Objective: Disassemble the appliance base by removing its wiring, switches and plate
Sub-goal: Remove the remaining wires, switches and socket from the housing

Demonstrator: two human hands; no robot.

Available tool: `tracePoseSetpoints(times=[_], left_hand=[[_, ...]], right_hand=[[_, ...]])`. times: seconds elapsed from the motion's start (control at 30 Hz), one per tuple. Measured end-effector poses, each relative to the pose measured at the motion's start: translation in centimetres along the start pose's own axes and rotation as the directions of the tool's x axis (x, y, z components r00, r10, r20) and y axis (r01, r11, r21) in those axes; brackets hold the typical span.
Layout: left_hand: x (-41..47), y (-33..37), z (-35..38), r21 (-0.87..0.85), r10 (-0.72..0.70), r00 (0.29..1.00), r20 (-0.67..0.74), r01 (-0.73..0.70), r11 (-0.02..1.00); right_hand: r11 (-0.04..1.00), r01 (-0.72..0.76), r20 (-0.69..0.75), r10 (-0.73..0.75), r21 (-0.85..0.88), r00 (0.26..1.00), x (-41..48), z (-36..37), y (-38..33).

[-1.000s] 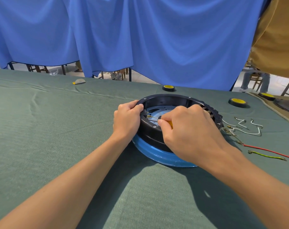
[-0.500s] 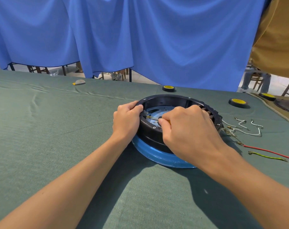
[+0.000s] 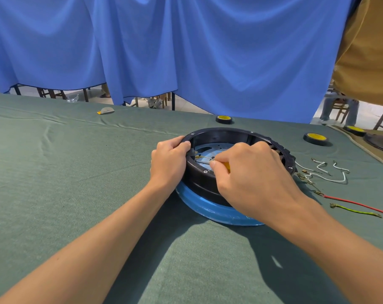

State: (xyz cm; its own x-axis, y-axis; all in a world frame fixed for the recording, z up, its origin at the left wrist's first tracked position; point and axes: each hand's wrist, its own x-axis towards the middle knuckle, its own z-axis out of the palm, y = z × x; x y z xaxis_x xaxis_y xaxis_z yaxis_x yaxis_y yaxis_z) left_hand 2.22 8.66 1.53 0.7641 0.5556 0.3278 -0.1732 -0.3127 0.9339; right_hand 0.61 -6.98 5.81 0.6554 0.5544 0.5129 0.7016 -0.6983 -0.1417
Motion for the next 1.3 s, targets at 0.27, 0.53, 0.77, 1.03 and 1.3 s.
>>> tracePoseSetpoints(times=[0.27, 0.53, 0.77, 1.03, 1.3], left_hand=[[0.1, 0.0, 0.0, -0.001, -0.012, 1.000, -0.003, 0.012, 1.000], [0.2, -0.2, 0.0, 0.000, -0.020, 1.000, -0.008, 0.020, 1.000], [0.0, 0.1, -0.1, 0.000, -0.015, 1.000, -0.004, 0.015, 1.000], [0.1, 0.0, 0.0, -0.002, -0.021, 1.000, -0.002, 0.021, 1.000], [0.2, 0.0, 0.0, -0.006, -0.019, 1.000, -0.001, 0.019, 1.000]], right_hand=[[1.000, -0.001, -0.074, 0.000, -0.012, 0.997, 0.0, -0.2, -0.2], [0.992, -0.031, 0.002, 0.031, -0.121, 1.000, 0.0, -0.3, 0.2], [1.000, -0.015, -0.063, 0.014, -0.005, 0.998, -0.1, -0.1, -0.3], [1.000, 0.004, -0.053, -0.005, -0.009, 0.999, -0.1, 0.1, -0.3], [0.998, 0.037, -0.067, -0.040, -0.047, 0.997, -0.5, 0.6, -0.7]])
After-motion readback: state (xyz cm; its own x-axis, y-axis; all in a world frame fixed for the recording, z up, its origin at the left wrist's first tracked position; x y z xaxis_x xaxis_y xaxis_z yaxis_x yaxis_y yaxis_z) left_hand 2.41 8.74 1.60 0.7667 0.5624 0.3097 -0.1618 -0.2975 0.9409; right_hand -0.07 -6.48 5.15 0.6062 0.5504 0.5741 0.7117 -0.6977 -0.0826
